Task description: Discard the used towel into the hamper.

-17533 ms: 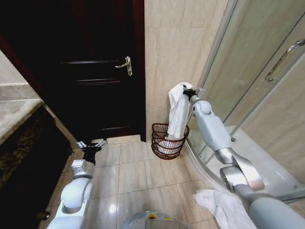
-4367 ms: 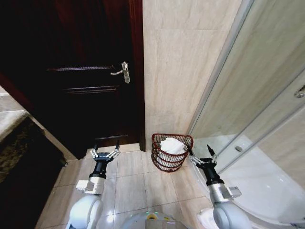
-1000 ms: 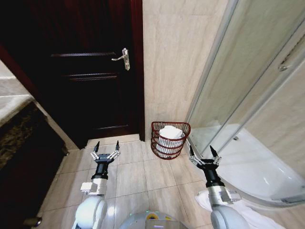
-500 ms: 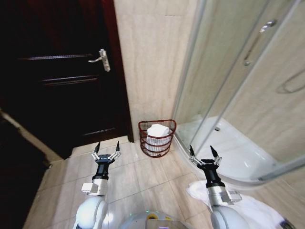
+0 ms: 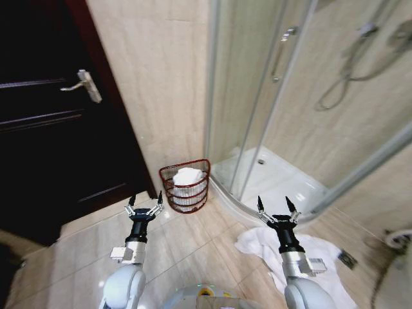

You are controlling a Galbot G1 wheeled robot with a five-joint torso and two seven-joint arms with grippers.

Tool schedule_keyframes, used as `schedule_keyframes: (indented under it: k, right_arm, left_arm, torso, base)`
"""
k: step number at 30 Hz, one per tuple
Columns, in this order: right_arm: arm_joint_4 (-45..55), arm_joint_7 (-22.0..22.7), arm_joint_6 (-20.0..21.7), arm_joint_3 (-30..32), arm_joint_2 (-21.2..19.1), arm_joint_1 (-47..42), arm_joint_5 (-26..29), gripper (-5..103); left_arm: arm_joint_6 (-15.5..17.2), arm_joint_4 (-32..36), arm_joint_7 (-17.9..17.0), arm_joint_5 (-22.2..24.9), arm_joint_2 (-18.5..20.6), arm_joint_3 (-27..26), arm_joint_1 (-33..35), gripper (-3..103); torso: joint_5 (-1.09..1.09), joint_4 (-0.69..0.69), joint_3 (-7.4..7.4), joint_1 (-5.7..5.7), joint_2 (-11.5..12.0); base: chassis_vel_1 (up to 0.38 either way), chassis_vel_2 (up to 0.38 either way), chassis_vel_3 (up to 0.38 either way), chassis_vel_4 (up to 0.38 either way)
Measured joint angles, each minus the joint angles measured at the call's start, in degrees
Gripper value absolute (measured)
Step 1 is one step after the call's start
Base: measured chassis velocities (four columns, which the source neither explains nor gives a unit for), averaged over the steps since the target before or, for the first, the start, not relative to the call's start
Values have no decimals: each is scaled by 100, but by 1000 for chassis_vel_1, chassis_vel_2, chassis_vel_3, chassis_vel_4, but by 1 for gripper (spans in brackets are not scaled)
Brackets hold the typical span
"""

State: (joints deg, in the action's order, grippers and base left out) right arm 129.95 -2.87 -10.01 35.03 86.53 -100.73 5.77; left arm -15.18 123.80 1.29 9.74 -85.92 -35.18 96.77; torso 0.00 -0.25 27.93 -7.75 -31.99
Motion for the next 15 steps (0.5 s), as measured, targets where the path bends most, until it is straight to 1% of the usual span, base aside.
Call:
schedule_keyframes:
  k: [15]
  right_arm:
    - [113,3,-26,-56,38,-65,-7,100]
  left_arm:
    - [-29,7,54,33,10,-7,-3,100]
  torso:
    - [-1,0,1,-1,-1]
  base:
    - [-126,-128,-128,-130]
